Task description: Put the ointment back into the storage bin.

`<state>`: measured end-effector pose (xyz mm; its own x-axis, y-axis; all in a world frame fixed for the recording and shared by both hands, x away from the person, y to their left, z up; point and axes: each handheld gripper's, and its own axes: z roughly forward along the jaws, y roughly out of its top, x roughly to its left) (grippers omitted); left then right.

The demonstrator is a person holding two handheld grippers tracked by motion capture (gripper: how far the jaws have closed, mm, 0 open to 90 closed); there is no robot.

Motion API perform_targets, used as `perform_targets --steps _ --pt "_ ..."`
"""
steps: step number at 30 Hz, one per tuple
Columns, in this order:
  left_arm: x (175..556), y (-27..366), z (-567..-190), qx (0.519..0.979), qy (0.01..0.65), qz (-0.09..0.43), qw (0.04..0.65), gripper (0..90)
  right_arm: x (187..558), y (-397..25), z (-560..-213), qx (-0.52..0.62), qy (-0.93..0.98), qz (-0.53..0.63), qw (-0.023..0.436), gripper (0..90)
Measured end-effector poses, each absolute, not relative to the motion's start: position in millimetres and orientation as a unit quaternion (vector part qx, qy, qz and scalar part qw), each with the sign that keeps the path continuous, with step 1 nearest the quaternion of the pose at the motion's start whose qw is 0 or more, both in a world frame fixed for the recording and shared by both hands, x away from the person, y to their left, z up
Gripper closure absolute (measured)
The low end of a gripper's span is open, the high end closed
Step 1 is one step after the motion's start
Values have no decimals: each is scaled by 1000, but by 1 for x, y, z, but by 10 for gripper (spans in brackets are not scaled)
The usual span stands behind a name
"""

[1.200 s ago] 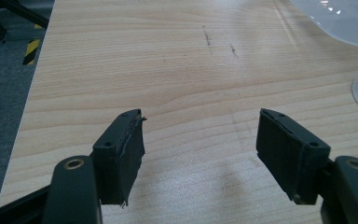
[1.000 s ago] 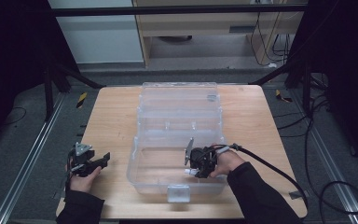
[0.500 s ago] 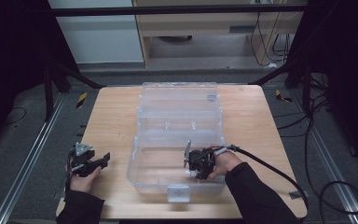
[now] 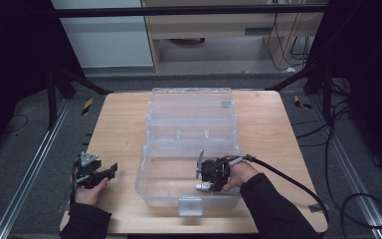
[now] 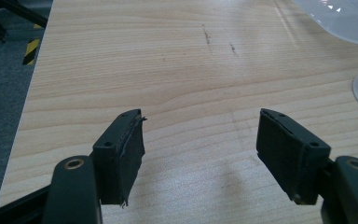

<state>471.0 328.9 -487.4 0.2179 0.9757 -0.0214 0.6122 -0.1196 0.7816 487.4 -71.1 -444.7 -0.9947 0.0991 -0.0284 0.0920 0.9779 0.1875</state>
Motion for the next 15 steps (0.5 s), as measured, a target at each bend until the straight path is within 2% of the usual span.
perform_targets --steps 15 --pt "471 329 -487 699 568 264 344 309 478 -104 -395 110 968 214 64 618"
